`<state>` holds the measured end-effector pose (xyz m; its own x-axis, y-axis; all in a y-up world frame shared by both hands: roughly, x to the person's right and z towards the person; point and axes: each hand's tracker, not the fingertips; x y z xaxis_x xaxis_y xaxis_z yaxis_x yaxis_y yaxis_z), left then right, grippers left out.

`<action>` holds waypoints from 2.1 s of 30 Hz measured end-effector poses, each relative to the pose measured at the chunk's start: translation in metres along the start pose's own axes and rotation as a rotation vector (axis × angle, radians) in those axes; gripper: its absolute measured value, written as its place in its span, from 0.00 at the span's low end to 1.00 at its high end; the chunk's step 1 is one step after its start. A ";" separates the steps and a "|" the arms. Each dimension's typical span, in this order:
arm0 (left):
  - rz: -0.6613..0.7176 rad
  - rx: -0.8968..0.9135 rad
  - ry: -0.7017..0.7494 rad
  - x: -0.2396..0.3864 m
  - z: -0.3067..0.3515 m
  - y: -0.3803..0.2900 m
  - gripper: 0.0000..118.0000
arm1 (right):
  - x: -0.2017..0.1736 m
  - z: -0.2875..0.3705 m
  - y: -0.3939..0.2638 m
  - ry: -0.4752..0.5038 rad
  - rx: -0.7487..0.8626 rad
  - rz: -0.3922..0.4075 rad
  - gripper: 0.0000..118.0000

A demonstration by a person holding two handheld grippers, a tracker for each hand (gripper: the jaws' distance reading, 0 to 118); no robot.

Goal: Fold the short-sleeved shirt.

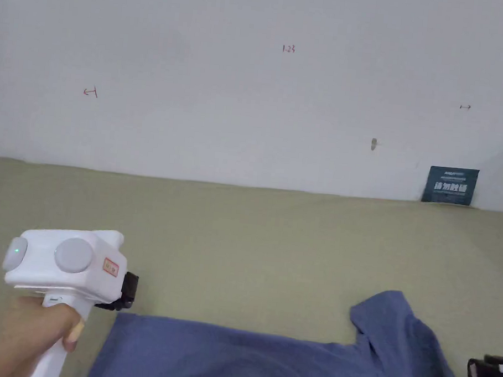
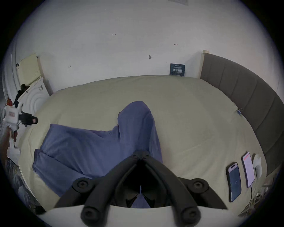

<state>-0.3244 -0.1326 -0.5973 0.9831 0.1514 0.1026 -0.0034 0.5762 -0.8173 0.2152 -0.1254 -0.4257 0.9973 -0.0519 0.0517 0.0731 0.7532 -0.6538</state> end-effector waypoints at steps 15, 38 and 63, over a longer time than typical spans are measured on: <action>0.018 -0.111 0.109 -0.011 -0.074 -0.001 0.05 | 0.025 -0.040 0.022 -0.022 -0.035 0.033 0.02; 0.022 -0.038 -0.008 -0.004 -0.011 -0.011 0.04 | 0.034 -0.127 0.102 -0.035 -0.214 0.076 0.00; 0.129 -0.111 -0.093 -0.056 0.119 -0.214 0.04 | 0.057 0.083 -0.091 0.046 -0.262 -0.019 0.00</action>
<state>-0.4007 -0.1686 -0.3603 0.9546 0.2952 0.0409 -0.1030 0.4557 -0.8842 0.2651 -0.1429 -0.3005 0.9944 -0.0992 0.0355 0.0850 0.5566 -0.8264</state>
